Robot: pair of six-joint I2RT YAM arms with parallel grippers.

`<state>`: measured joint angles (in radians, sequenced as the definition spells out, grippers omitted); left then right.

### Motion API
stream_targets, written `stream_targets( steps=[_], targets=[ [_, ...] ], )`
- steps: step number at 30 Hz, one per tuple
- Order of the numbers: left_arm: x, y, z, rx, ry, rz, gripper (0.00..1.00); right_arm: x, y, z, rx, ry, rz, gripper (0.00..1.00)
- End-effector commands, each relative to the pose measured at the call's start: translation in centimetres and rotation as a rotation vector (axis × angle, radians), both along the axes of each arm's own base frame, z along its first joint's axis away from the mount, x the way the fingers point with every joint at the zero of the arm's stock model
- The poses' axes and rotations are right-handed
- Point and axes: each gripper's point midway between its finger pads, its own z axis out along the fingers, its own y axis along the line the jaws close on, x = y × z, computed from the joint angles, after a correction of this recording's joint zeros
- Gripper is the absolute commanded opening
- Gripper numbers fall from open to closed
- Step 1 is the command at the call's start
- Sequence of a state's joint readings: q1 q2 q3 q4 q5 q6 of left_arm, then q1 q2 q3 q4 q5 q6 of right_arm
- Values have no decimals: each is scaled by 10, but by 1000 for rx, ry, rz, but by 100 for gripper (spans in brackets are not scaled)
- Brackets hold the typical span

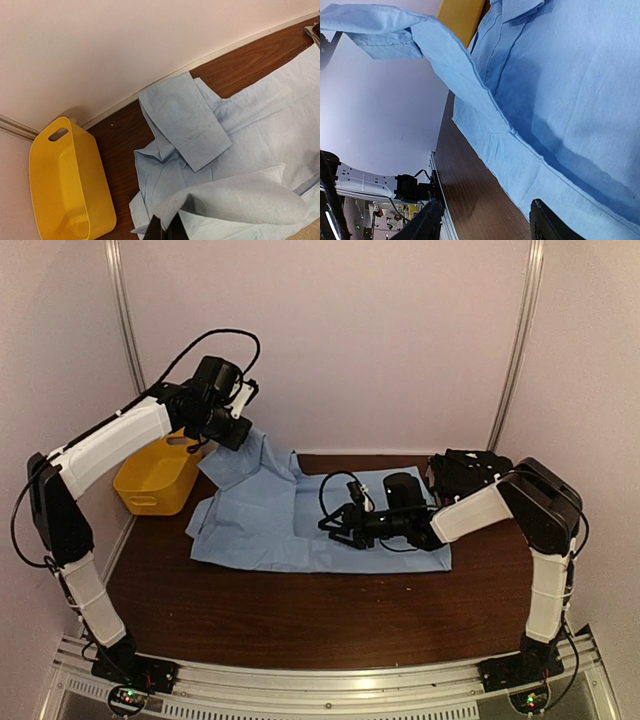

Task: Fold and stack the long sleeve shirts
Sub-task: Place the sleeve of the 1/3-folded shirt.

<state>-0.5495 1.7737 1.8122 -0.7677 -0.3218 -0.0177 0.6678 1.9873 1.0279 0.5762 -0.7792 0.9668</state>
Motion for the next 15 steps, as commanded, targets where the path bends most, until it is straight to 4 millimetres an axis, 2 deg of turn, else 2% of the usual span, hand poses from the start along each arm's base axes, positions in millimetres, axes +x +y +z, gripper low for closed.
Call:
stream_targets(
  steps=[1, 8, 12, 15],
  targets=[
    [9, -7, -20, 25, 23, -29, 0, 0, -8, 6, -5, -43, -14, 62],
    [-7, -33, -71, -65, 174, -129, 0, -3, -12, -9, -18, -20, -18, 62],
    [-7, -38, -90, -82, 223, -122, 0, -6, -13, -14, -14, -11, -21, 62],
    [-14, -53, -102, -161, 280, -160, 0, -8, -15, -16, -14, -8, -21, 62]
  ],
)
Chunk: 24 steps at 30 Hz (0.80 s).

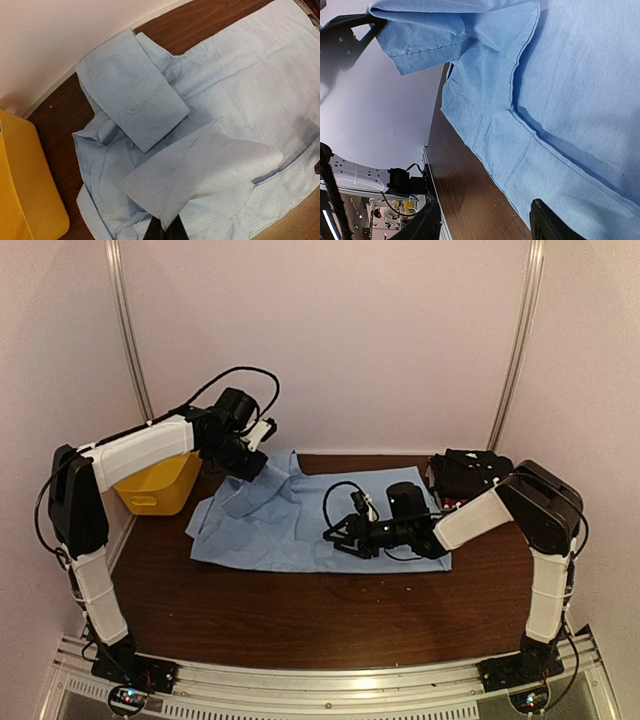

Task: Fold and stack the long sleeve shirts
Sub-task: Place the sleeve of the 1/3-folded shirt.

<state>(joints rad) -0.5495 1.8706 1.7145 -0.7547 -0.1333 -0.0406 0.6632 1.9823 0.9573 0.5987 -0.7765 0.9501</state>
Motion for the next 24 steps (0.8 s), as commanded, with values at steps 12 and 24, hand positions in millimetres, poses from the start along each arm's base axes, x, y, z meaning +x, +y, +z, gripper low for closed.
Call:
stream_targets(
  steps=[12, 24],
  targets=[
    [-12, -44, -16, -485, 170, -20, 0, -4, -9, -3, 11, -14, -24, 62],
    [-31, -33, 11, -885, 184, 15, 0, -9, -9, -7, 21, -5, -19, 62]
  ],
)
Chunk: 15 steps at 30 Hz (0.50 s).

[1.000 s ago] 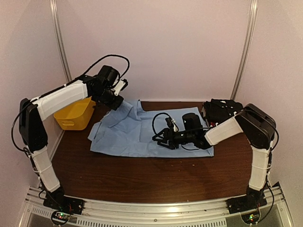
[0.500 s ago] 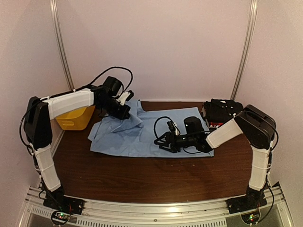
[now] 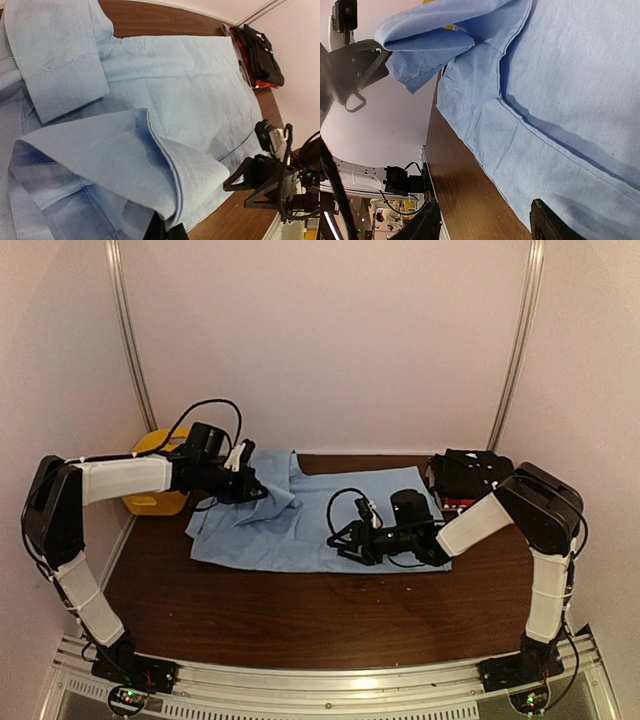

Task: Fold and stack the long sleeve shirts
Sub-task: Place the sleeve of the 1/3-folded shirt.

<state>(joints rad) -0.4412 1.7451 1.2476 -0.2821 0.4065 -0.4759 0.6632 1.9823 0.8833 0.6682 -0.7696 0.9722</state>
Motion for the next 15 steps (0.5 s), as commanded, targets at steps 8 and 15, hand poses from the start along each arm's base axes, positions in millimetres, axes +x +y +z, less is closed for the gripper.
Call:
stream_targets(
  steps=[8, 15],
  targets=[
    [-3, -16, 104, -476, -108, -20, 0, -1, 7, 14, 46, -41, 9, 63],
    [-12, -14, 95, -603, -58, 24, 0, -2, 18, 22, 63, -59, 36, 64]
  ],
)
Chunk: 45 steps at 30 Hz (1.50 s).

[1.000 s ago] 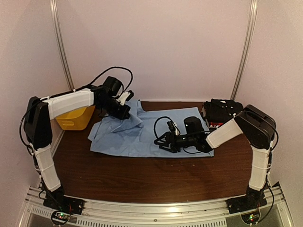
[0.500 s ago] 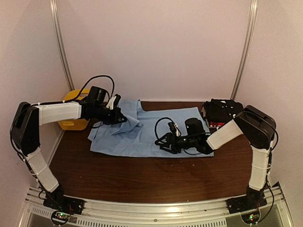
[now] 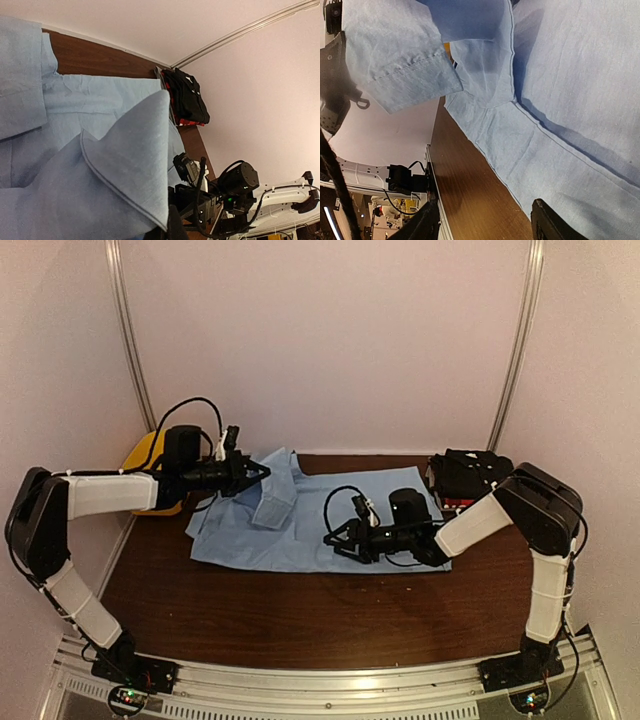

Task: Fold and stack the long sleeve shirts
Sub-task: Place the sleeve of the 1/3-folded shirt.

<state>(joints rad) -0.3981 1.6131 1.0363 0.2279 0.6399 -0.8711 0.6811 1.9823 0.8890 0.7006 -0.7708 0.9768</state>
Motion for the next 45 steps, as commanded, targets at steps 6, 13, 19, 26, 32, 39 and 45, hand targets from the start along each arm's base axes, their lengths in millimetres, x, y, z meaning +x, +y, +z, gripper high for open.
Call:
stream_targets(
  steps=[6, 13, 19, 26, 32, 39, 45],
  targets=[
    [-3, 3, -11, -109, 26, 39, 0, 0, 11, 12, 34, -32, 22, 64],
    [3, 16, -52, 9, 40, 114, 0, -3, 11, 6, 25, -26, 23, 64],
    [13, 38, -75, 137, 26, 224, 3, -5, 9, 0, 21, -15, 20, 64],
    [12, 38, -87, 165, 8, 200, 18, -8, 10, -7, 19, -4, 23, 64],
    [-4, 34, -98, 144, 13, 141, 42, -12, 13, -14, 23, 14, 30, 65],
    [-10, 36, -125, 211, 14, 104, 51, -14, 16, -14, 31, 16, 37, 65],
    [-4, 41, -143, 291, 24, 114, 53, -17, 19, -16, 29, 23, 45, 65]
  ],
)
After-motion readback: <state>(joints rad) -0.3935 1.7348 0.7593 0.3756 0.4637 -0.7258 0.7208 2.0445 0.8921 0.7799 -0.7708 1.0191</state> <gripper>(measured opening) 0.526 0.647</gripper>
